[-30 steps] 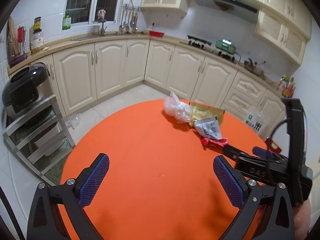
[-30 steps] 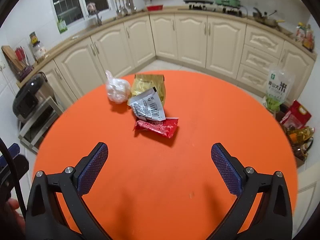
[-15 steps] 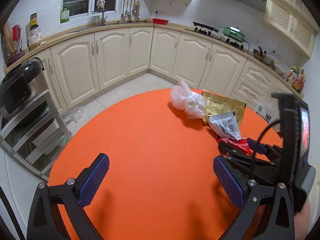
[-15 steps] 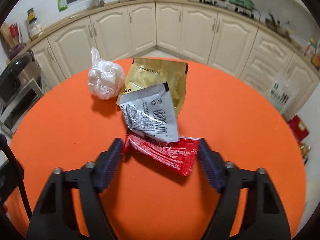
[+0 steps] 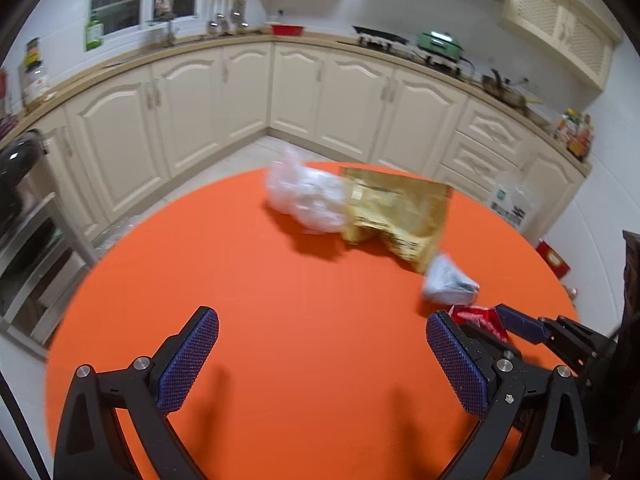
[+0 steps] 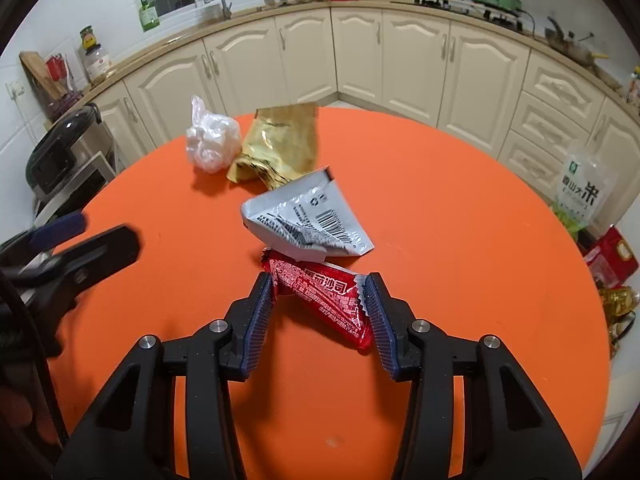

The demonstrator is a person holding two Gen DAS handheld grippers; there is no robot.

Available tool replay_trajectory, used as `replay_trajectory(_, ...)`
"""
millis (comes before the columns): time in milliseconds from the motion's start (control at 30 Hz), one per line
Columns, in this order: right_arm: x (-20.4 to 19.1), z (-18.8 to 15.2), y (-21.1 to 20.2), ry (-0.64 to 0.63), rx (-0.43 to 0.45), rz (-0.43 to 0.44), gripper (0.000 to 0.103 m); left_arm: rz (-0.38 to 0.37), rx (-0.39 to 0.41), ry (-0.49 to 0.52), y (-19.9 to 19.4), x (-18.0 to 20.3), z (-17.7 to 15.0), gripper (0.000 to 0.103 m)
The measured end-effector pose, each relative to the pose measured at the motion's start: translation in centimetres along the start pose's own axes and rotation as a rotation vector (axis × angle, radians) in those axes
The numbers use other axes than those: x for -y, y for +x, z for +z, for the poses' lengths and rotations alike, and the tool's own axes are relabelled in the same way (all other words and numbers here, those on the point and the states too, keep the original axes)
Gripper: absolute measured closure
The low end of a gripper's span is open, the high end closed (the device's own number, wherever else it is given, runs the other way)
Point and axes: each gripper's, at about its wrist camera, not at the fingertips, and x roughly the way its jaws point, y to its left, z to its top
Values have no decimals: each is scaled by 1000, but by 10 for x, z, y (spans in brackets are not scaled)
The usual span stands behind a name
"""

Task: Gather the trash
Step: 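Grasp the red wrapper with the right tool while the left tool grasps the silver packet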

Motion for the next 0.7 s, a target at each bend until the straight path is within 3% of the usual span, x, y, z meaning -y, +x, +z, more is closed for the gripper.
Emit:
replay_trajectory(233,35,-22,-22,46,1,12,59,-114,-56,80,38,32,19,1)
replay_trajectory(433,66,-33,-36,133,27,-18,59,-55,-79,190,80,58,38,1)
replay_trajectory(567,81,-36,-44,181,54,-31,62,-23,-115,231,113,76,44,15)
replay_trajectory(633,89,-36,-48,201,69,-32,65,-26,-85,254,117,81,46,22)
replay_trajectory(667,91,-37,-50,209,75,-31,68,-31,-80,250,118,83,46,30)
replay_trajectory(700,94,-37,-52,216,82,-25,71,-32,-66,244,119,83,46,45)
